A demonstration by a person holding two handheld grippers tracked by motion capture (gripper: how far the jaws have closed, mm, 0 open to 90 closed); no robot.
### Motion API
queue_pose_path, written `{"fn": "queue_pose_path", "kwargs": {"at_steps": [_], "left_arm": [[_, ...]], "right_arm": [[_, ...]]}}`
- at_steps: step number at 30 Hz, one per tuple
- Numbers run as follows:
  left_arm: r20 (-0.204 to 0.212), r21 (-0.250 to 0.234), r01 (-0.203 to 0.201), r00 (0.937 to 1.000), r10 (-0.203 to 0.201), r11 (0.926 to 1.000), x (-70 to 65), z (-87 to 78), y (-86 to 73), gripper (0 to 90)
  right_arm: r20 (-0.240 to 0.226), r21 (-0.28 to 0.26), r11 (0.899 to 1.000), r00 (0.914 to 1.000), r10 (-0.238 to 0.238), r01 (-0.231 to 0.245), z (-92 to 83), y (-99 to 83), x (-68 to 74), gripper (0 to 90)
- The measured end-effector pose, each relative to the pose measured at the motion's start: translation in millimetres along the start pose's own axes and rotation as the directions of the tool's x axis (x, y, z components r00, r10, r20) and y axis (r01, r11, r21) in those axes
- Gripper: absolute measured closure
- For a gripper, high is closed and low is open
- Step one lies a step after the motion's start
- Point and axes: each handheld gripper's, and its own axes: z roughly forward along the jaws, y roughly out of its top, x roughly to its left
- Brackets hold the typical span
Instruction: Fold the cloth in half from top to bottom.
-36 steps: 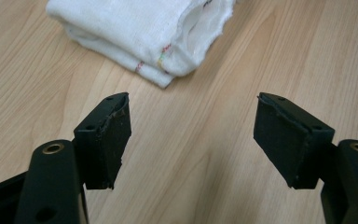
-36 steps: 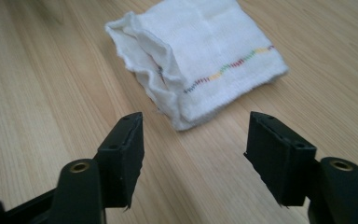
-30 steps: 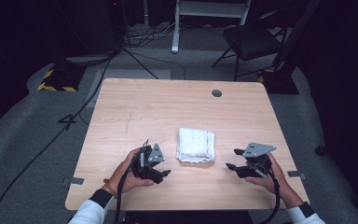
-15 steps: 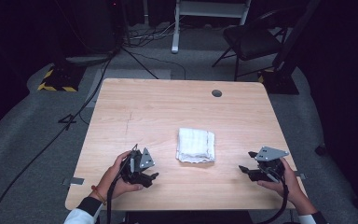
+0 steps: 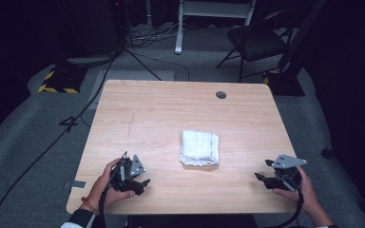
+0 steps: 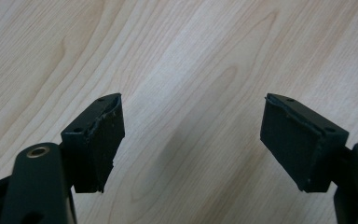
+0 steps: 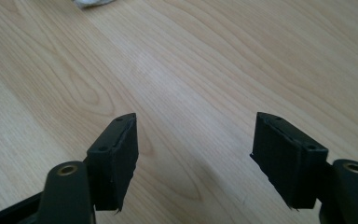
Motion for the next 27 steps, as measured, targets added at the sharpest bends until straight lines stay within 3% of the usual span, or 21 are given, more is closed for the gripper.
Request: {"fn": "queue_pose_path", "kwargs": {"at_steps": [7, 13, 15, 17, 19, 23, 27], "left_arm": [[-0.016, 0.012, 0.008, 0.9998, -0.008, 0.9999, 4.0, 4.9, -13.1, 21.2], [0.023, -0.019, 0.059, 0.998, -0.058, 0.9981, 10.3, 5.3, -24.3, 20.7], [0.048, -0.03, 0.077, 0.996, -0.076, 0.9965, 13.6, 4.6, -29.5, 20.5], [0.076, -0.039, 0.108, 0.9916, -0.105, 0.9934, 18.0, 3.7, -35.5, 19.9], [0.11, -0.056, 0.166, 0.9811, -0.159, 0.9845, 23.0, 4.0, -43.3, 19.5], [0.1, -0.125, 0.179, 0.9808, -0.167, 0.9759, 25.3, 2.4, -57.8, 18.0], [0.085, -0.123, 0.192, 0.9796, -0.182, 0.9738, 25.2, 1.4, -59.1, 17.6]], "right_arm": [[-0.009, 0.003, 0.996, 0.9962, 0.087, -0.087, -3.4, -21.5, -14.0, 30.7], [-0.014, 0.004, 0.989, 0.9889, 0.148, -0.148, -5.9, -39.9, -23.2, 29.6], [-0.028, -0.026, 0.983, 0.9833, 0.18, -0.181, -7.2, -47.0, -25.2, 29.2], [-0.025, -0.052, 0.978, 0.9796, 0.199, -0.201, -9.1, -52.0, -26.1, 29.1], [-0.005, -0.055, 0.979, 0.9805, 0.197, -0.197, -9.9, -54.0, -25.6, 28.0], [0.01, -0.067, 0.976, 0.9784, 0.206, -0.205, -9.9, -56.0, -23.9, 25.5], [0.021, -0.064, 0.975, 0.9765, 0.215, -0.213, -9.6, -56.0, -24.1, 23.9]]}}
